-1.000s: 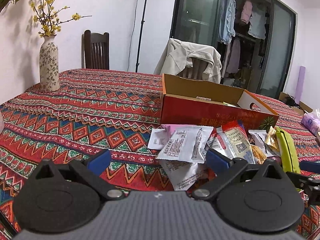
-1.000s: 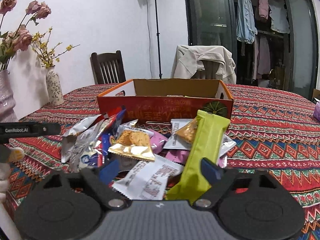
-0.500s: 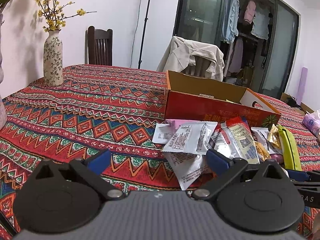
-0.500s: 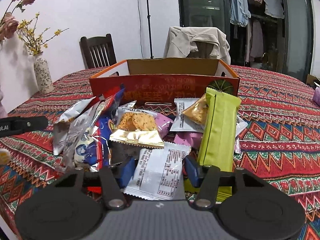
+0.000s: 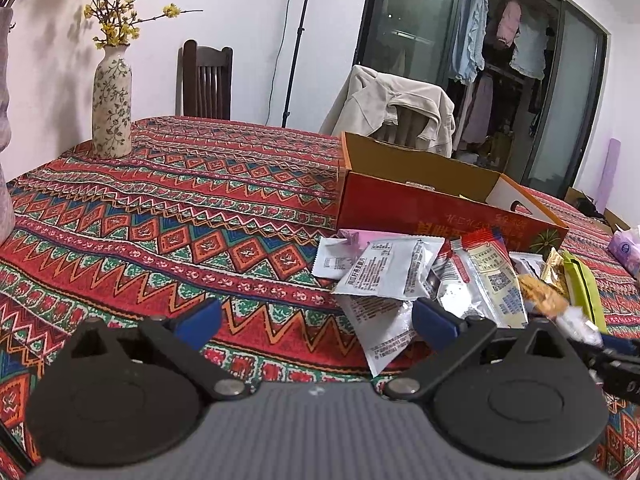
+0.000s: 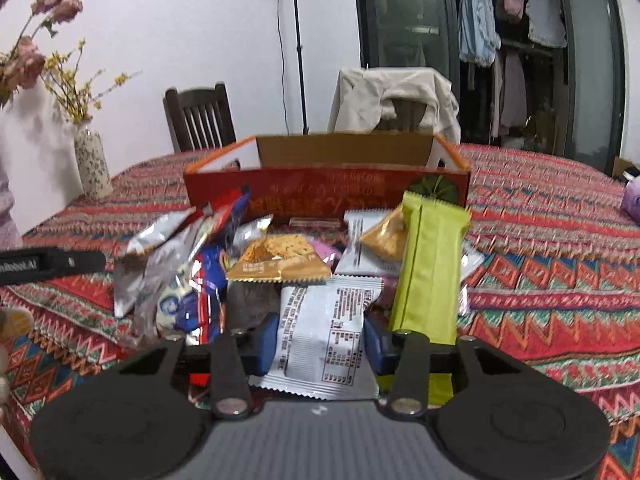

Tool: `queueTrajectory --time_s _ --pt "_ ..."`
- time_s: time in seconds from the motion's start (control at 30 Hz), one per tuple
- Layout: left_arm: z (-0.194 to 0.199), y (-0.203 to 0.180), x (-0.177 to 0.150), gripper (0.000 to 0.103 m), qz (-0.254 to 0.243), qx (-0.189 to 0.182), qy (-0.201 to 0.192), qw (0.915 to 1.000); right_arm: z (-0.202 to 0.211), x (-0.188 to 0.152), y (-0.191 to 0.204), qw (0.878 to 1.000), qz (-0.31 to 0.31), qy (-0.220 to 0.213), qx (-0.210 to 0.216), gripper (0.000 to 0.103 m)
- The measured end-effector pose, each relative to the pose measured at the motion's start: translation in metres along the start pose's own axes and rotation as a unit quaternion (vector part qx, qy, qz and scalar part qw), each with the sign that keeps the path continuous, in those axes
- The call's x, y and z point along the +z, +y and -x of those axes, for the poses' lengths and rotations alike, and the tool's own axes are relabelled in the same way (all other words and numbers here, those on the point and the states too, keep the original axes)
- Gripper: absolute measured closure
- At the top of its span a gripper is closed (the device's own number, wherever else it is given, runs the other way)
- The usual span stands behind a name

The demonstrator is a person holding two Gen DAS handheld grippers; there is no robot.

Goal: Organize snacks
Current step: 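Grasp a white sachet with the right gripper while the left grasps another white sachet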

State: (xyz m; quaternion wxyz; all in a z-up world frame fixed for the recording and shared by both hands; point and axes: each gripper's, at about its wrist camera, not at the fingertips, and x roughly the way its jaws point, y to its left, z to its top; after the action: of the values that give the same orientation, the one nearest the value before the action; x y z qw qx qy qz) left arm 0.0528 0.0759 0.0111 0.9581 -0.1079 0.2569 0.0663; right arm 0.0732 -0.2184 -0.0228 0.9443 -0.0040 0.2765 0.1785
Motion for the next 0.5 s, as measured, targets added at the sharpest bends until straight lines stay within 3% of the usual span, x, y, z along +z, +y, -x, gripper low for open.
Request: queueTrajectory --time_s 0.5 --pt "-0.021 -0.018 0.026 0.0 -0.005 -0.009 0.005 0.9999 0.011 0.036 -0.019 0.997 0.008 -0.079 -0.001 0.06"
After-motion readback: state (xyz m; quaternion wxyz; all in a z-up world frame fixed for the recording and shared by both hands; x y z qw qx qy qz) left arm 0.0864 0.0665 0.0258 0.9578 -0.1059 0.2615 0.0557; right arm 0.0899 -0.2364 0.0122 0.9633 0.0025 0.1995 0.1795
